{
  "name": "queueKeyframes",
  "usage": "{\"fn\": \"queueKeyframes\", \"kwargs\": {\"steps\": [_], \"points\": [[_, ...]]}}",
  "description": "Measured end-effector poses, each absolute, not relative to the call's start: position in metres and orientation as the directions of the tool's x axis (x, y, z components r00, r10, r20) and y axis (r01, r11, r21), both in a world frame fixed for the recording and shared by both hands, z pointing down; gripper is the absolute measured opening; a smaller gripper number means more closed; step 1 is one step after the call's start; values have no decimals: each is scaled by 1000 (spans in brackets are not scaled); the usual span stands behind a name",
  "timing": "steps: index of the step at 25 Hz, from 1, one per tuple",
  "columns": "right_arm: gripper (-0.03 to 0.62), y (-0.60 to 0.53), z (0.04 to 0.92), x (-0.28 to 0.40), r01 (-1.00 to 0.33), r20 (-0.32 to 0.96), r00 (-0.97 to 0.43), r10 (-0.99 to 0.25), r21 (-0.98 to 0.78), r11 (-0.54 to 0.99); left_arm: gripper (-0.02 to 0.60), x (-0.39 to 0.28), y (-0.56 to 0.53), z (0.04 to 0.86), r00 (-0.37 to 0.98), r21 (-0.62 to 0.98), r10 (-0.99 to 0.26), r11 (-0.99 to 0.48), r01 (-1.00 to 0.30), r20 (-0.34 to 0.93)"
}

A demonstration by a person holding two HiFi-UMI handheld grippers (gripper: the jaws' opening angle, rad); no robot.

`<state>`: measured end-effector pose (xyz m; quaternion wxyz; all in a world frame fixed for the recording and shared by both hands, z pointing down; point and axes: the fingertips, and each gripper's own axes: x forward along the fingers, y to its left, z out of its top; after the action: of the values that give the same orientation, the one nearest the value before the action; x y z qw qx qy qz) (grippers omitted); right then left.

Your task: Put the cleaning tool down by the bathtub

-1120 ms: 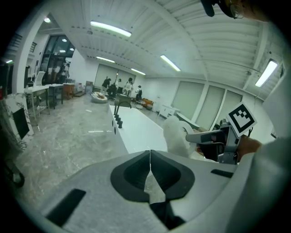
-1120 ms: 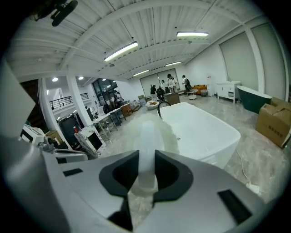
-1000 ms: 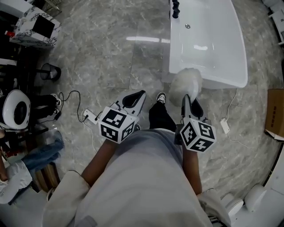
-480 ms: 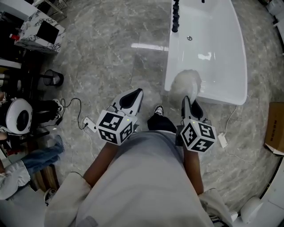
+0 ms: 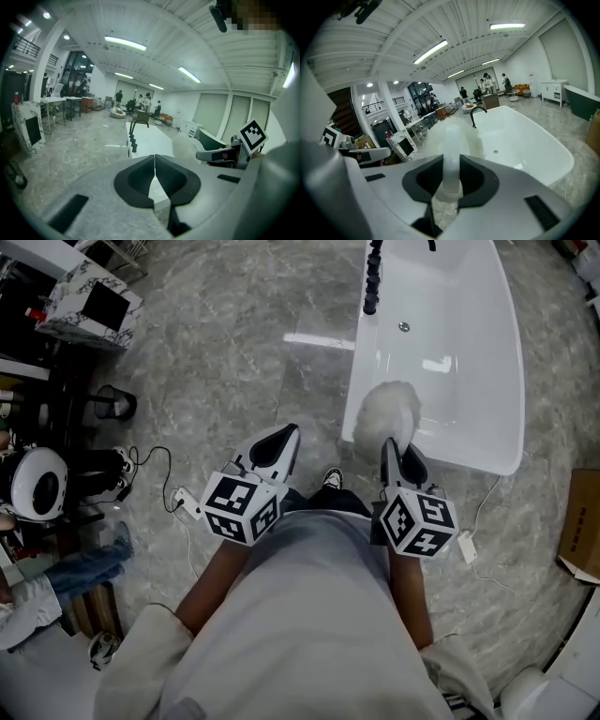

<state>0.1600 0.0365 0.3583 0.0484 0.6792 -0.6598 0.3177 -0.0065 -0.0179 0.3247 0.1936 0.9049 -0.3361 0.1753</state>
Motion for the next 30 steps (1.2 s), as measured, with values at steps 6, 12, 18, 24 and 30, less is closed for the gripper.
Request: {"fn": "queueKeyframes", "kwargs": {"steps": [6,12,18,24,30], "points": [[77,35,364,164,-923,502,-89,-860,-366,-118,11,1,-18,328,707,244,-550,-685,-686,444],[70,35,368,166,-924,512,-99,-853,-365,-112,11,8,-15,333,706,260,-547,-675,-690,450],[67,34,376,171,-920,528,-85,-845,-367,-137,9,8,-15,337,702,262,-540,-673,-691,464],[67,29,382,173,-918,538,-84,-839,-369,-145,11,5,-19,341,700,272,-538,-666,-694,469],[67,14,383,174,-922,540,-87,-837,-363,-138,11,6,-31,346,705,307,-531,-650,-695,471]]}}
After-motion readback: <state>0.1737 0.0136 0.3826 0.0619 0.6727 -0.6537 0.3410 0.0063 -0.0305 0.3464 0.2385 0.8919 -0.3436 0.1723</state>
